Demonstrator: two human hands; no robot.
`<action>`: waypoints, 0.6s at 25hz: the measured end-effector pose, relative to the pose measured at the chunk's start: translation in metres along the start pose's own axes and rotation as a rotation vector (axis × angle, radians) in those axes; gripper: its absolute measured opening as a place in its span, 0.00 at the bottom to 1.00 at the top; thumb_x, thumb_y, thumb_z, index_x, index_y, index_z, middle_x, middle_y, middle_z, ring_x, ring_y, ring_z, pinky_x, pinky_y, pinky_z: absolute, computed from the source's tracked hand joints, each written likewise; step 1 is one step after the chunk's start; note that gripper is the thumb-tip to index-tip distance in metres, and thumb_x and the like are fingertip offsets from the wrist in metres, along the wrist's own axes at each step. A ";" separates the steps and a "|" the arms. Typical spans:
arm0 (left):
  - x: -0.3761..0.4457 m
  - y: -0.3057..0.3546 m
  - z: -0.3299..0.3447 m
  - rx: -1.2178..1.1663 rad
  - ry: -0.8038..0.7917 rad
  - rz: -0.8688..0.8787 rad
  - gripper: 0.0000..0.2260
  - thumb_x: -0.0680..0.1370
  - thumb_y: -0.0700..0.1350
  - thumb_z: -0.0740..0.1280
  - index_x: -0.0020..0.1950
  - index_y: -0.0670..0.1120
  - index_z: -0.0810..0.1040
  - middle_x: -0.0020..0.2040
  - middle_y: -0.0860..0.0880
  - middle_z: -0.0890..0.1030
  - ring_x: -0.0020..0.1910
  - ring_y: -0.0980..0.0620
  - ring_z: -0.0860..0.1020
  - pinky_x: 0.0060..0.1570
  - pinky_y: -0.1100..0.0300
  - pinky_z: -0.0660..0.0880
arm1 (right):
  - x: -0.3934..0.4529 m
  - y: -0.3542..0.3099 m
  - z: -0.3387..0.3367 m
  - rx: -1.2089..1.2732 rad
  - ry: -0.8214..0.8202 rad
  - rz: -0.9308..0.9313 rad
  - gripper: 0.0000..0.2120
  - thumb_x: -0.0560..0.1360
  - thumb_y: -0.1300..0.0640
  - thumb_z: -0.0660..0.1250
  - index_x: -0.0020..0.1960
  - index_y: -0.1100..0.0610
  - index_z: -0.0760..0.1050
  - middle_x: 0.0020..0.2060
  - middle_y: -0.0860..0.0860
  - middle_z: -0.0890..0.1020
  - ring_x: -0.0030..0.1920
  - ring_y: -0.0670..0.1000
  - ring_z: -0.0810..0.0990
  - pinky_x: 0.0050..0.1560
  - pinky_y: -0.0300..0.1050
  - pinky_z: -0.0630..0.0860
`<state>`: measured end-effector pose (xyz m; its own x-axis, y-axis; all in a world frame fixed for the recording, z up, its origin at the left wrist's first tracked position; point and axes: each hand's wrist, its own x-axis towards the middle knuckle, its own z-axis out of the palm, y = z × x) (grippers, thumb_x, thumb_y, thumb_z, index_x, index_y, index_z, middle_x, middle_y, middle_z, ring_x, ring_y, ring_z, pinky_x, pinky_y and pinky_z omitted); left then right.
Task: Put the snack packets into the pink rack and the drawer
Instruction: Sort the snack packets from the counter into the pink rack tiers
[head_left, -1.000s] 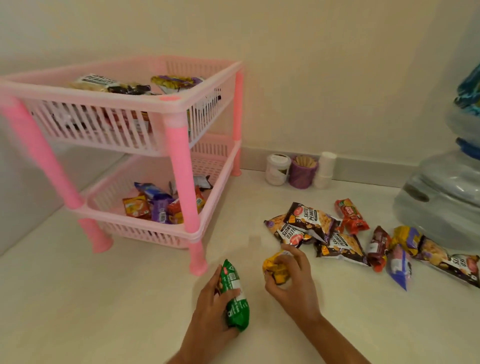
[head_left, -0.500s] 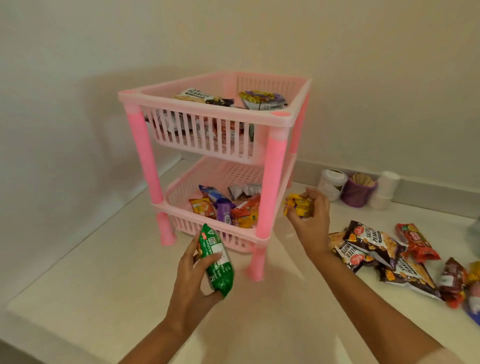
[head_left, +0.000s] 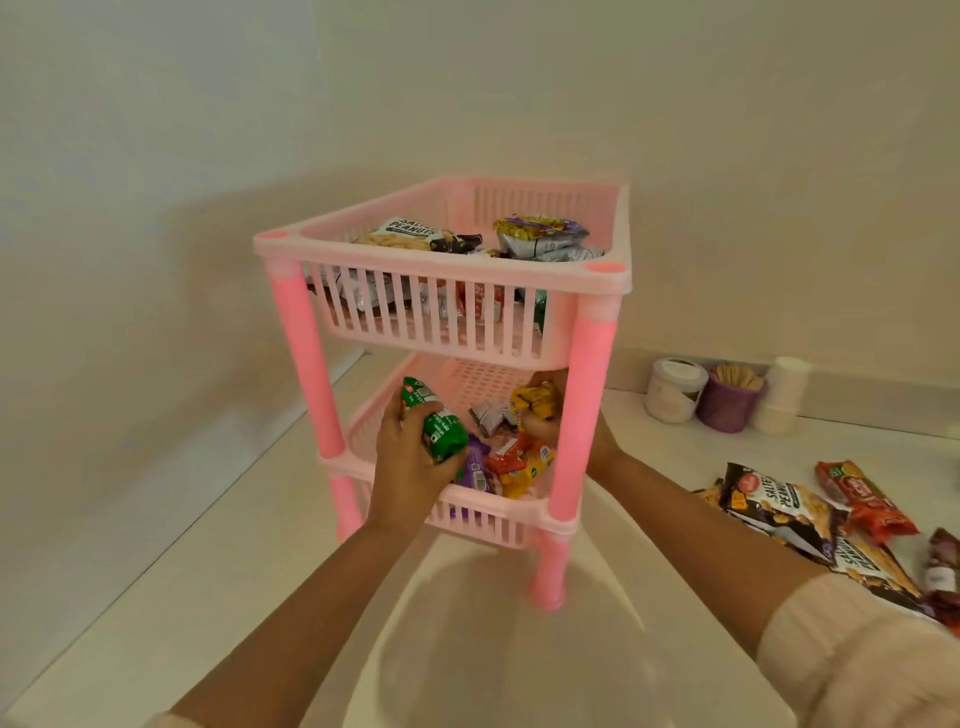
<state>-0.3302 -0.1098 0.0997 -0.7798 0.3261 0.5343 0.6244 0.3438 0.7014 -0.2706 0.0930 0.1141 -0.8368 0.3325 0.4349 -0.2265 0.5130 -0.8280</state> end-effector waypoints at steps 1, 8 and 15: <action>0.010 -0.003 0.003 0.073 -0.019 -0.016 0.25 0.65 0.42 0.77 0.60 0.43 0.73 0.66 0.44 0.67 0.63 0.47 0.67 0.63 0.60 0.67 | 0.003 0.004 0.005 -0.041 -0.009 0.001 0.23 0.64 0.54 0.73 0.54 0.62 0.71 0.45 0.54 0.80 0.45 0.38 0.77 0.47 0.29 0.74; 0.048 -0.025 0.023 0.327 -0.294 -0.128 0.26 0.67 0.47 0.75 0.61 0.46 0.71 0.65 0.41 0.68 0.60 0.41 0.71 0.60 0.48 0.72 | 0.016 0.019 0.013 -0.533 -0.155 -0.006 0.32 0.63 0.40 0.65 0.62 0.55 0.69 0.53 0.45 0.74 0.50 0.38 0.68 0.53 0.34 0.68; 0.059 -0.028 0.031 0.354 -0.398 -0.105 0.25 0.68 0.45 0.75 0.62 0.46 0.70 0.69 0.40 0.63 0.65 0.39 0.68 0.62 0.50 0.69 | 0.025 0.026 0.016 -0.629 -0.208 0.068 0.30 0.70 0.46 0.69 0.67 0.54 0.64 0.61 0.51 0.72 0.58 0.50 0.71 0.57 0.44 0.70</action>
<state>-0.3928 -0.0733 0.0971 -0.8046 0.5586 0.2014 0.5743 0.6457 0.5033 -0.3056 0.1022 0.0975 -0.9321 0.2527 0.2595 0.1110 0.8812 -0.4595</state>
